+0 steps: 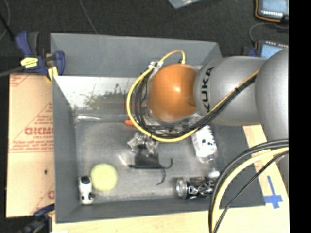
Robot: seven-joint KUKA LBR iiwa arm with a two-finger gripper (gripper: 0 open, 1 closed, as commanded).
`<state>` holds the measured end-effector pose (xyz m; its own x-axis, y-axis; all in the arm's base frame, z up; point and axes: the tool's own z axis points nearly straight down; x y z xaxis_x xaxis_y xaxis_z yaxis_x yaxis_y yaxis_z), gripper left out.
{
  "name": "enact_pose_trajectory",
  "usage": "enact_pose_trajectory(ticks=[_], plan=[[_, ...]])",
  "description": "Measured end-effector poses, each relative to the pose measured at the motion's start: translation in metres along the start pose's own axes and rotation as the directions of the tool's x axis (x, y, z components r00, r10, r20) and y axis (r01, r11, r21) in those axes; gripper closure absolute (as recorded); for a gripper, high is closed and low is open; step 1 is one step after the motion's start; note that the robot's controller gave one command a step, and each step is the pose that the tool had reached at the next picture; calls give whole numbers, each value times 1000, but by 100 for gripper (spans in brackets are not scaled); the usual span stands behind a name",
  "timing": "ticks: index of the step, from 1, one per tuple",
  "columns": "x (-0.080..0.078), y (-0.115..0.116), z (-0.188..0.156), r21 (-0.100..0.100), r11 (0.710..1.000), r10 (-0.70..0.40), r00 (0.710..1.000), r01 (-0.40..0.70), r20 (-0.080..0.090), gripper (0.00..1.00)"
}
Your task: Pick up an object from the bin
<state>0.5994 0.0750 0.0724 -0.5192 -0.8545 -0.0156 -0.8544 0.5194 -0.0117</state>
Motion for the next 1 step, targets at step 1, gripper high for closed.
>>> enact_pose_trajectory(ticks=[1], plan=[[0, 0, 0, 0, 1000, 0, 1000, 0, 0, 100]])
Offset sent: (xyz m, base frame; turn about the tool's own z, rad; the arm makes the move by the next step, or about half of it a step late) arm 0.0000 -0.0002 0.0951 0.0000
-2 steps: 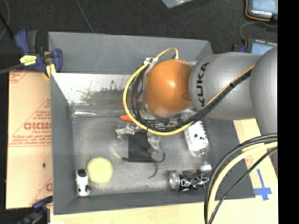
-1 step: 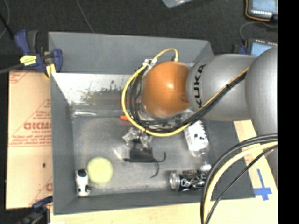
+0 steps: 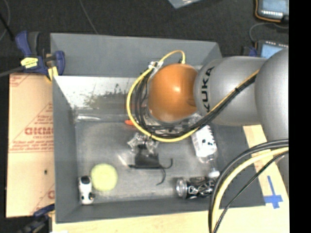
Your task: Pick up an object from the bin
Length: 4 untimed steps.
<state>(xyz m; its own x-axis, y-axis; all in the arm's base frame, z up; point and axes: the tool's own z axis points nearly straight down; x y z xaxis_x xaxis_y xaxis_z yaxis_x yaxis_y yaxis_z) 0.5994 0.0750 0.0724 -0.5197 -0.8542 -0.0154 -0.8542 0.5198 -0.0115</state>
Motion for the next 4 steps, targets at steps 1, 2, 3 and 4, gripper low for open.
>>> enact_pose_trajectory(ticks=[1, 2, 3, 4], plan=[[1, 1, -5, -4, 1000, 0, 1000, 0, -2, 100], [2, 2, -25, -7, 1000, 1, 1000, -1, -6, 100], [0, 0, -44, -2, 1000, 2, 1000, -2, -2, 100], [0, -1, -58, 0, 1000, 3, 1000, -3, 0, 100]])
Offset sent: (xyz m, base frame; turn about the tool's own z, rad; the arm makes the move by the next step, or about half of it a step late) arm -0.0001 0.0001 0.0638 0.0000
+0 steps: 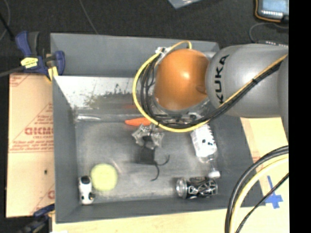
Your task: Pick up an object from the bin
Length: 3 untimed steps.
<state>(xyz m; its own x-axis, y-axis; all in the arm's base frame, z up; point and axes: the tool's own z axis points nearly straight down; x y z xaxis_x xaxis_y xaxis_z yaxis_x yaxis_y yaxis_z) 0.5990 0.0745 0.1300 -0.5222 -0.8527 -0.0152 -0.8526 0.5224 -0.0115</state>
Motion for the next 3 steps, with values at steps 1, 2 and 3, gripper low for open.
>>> enact_pose_trajectory(ticks=[1, 2, 3], plan=[[0, 0, -9, 1, 1000, 0, 1000, 0, 1, 100], [0, -1, -16, 1, 1000, 2, 1000, -2, 1, 100], [-1, -1, -22, 3, 1000, 3, 1000, -3, 3, 100]])
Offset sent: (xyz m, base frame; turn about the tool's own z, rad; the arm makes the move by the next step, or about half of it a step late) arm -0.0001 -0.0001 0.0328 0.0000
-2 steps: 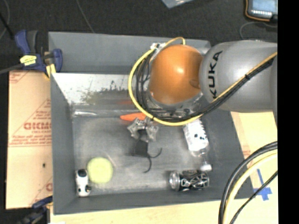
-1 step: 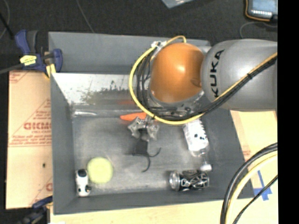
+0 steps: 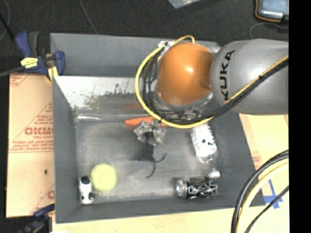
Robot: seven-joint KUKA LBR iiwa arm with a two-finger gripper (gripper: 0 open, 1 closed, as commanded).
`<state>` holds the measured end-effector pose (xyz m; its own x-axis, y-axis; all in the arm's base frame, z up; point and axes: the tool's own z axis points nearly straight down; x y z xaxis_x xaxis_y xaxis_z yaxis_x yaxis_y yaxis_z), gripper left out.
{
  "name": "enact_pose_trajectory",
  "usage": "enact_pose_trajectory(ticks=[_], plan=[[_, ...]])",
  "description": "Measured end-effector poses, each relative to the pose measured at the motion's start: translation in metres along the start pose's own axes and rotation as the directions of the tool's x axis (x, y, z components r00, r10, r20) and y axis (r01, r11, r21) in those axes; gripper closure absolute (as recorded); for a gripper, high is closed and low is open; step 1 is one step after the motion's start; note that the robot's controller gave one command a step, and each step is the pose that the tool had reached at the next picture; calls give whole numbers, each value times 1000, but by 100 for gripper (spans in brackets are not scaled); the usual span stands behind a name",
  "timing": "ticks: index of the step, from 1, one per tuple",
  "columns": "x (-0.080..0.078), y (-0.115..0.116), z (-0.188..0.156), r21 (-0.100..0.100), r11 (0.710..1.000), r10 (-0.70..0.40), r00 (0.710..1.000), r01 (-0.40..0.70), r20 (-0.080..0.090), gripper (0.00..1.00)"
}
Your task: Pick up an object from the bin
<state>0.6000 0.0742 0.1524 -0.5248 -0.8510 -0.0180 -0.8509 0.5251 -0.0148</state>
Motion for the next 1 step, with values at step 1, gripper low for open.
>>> enact_pose_trajectory(ticks=[1], plan=[[0, 0, -4, 1, 1000, 1, 1000, -1, 1, 100]])
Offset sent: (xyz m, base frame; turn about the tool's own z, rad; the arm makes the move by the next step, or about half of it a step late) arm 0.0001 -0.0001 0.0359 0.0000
